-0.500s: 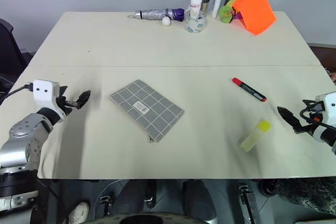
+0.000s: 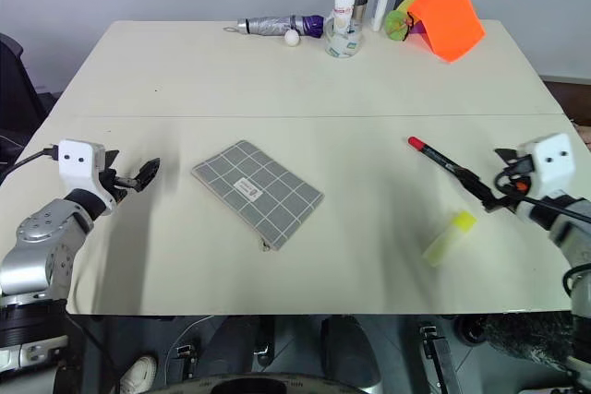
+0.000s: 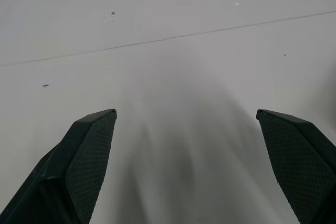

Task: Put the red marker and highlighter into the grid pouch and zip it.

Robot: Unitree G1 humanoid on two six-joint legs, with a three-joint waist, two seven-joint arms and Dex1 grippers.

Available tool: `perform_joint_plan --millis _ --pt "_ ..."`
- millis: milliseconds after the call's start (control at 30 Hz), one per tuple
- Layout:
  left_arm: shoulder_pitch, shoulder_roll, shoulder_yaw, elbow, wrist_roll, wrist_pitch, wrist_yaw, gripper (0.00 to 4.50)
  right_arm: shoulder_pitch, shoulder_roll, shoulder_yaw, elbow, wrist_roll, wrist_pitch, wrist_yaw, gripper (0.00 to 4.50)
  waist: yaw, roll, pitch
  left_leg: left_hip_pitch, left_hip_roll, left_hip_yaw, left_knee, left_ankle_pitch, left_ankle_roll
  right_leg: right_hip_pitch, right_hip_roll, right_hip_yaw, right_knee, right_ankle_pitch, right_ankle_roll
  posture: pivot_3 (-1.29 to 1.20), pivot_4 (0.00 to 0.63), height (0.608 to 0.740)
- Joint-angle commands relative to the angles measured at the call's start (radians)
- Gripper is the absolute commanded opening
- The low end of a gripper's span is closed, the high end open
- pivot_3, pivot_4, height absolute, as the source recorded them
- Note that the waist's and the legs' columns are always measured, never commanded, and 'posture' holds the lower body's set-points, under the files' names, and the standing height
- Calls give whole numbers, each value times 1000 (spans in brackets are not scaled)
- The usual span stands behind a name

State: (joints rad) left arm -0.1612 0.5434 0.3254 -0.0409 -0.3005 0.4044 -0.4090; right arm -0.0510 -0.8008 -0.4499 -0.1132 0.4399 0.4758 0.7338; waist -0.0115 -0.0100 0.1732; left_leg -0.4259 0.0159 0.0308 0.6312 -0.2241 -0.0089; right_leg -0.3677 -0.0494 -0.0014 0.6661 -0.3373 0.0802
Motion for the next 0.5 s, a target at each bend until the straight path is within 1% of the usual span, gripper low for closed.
perform_joint_plan --millis 33,100,200,233,300,333,367,433,500 --pt "-5 13 -24 -18 37 -54 -8 4500 -32 23 73 -155 68 74 0 4483 0 0 0 0 0 0 0 0 0 0 0 0 0 0 0 0 150 740" --pt "-3 10 -32 -14 48 -78 -15 4500 -45 37 141 -234 91 123 -2 4483 0 0 0 0 0 0 0 0 0 0 0 0 0 0 0 0 150 740" --pt "0 14 -46 -4 60 -105 -27 4500 -54 49 188 -292 110 161 -7 4483 2 0 0 0 0 0 0 0 0 0 0 0 0 0 0 0 150 740" --pt "-1 17 -54 2 67 -115 -35 4500 -59 53 203 -303 114 177 -16 4249 3 0 0 0 0 0 0 0 0 0 0 0 0 0 0 0 150 740" --pt "-5 29 -73 21 90 -143 -55 4500 -50 56 246 -343 109 199 -27 3657 3 0 0 0 0 0 0 0 0 0 -1 0 0 0 0 0 150 740" --pt "-10 35 -82 33 98 -157 -64 4500 -41 61 262 -372 124 223 -30 3228 3 0 0 0 0 0 0 0 0 0 -1 0 0 0 0 0 150 740" --pt "-18 43 -91 48 107 -172 -74 4500 -33 65 279 -395 130 243 -38 2637 2 0 0 0 0 0 0 0 0 0 -1 0 0 0 0 0 150 740" --pt "-44 59 -108 88 127 -204 -93 4500 -19 69 318 -424 120 268 -53 1680 1 0 0 0 0 0 0 0 0 0 -1 0 0 0 0 0 150 740" --pt "-69 72 -119 132 138 -234 -112 4500 -5 68 346 -442 108 281 -63 574 2 0 0 0 0 0 0 0 0 0 -1 0 0 0 0 0 150 740"
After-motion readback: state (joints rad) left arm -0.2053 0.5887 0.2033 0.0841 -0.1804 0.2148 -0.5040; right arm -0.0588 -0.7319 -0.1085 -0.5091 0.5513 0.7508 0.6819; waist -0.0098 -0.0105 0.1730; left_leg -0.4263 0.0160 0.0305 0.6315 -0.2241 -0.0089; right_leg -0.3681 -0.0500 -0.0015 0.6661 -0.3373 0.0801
